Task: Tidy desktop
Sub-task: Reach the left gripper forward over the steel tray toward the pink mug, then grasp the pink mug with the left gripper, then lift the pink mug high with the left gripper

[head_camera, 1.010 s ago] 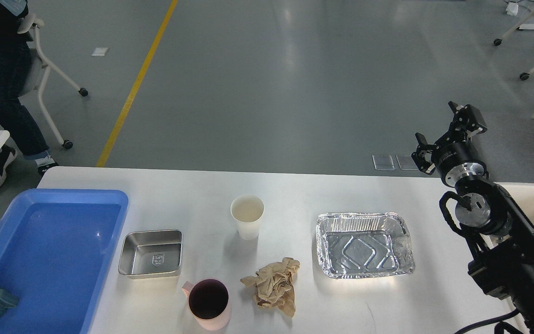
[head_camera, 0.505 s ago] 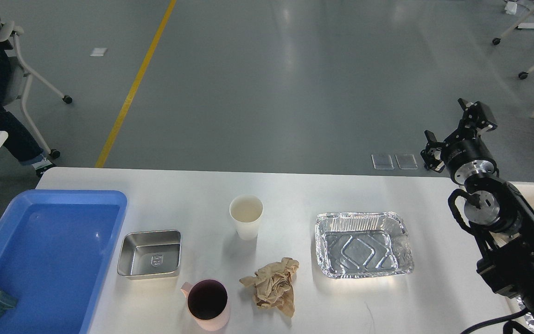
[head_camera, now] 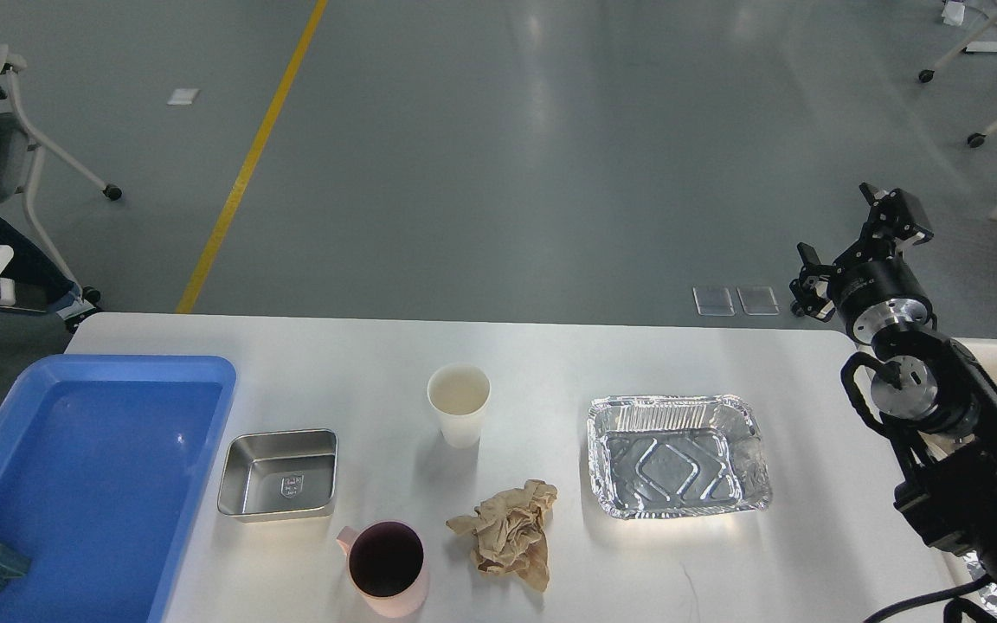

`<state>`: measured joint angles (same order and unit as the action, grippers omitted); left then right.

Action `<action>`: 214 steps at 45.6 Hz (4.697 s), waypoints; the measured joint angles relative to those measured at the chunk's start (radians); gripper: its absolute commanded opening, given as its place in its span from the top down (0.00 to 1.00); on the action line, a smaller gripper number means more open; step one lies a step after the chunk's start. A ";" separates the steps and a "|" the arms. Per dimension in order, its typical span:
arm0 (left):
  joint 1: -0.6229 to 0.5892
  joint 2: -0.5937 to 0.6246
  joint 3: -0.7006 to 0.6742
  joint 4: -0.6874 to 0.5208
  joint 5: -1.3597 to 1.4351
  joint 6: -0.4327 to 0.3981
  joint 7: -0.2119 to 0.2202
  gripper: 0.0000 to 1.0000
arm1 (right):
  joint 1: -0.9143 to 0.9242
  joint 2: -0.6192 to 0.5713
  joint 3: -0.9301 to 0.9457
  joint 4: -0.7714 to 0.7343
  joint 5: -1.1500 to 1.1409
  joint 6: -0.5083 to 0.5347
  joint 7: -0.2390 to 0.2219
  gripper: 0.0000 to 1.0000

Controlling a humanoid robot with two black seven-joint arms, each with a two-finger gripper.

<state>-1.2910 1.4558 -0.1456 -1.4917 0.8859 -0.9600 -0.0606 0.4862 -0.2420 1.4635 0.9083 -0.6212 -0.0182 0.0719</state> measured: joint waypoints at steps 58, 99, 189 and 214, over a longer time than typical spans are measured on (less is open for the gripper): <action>0.288 -0.628 0.018 0.071 0.232 0.000 0.136 0.03 | 0.011 -0.083 0.002 -0.002 0.000 0.005 0.000 0.00; 0.362 -0.920 0.038 0.204 0.255 0.008 0.264 0.02 | -0.001 -0.121 0.006 0.000 0.000 0.015 0.000 0.00; 0.362 -0.968 0.035 0.208 0.367 0.059 0.393 1.00 | -0.012 -0.126 0.012 0.000 0.000 0.017 0.000 0.00; 0.307 -0.947 -0.198 0.208 0.347 0.095 0.373 1.00 | -0.013 -0.127 0.014 -0.002 0.000 0.017 0.000 0.00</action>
<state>-0.9843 0.5085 -0.3438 -1.2839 1.2329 -0.8646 0.3126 0.4728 -0.3695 1.4773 0.9066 -0.6213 -0.0015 0.0721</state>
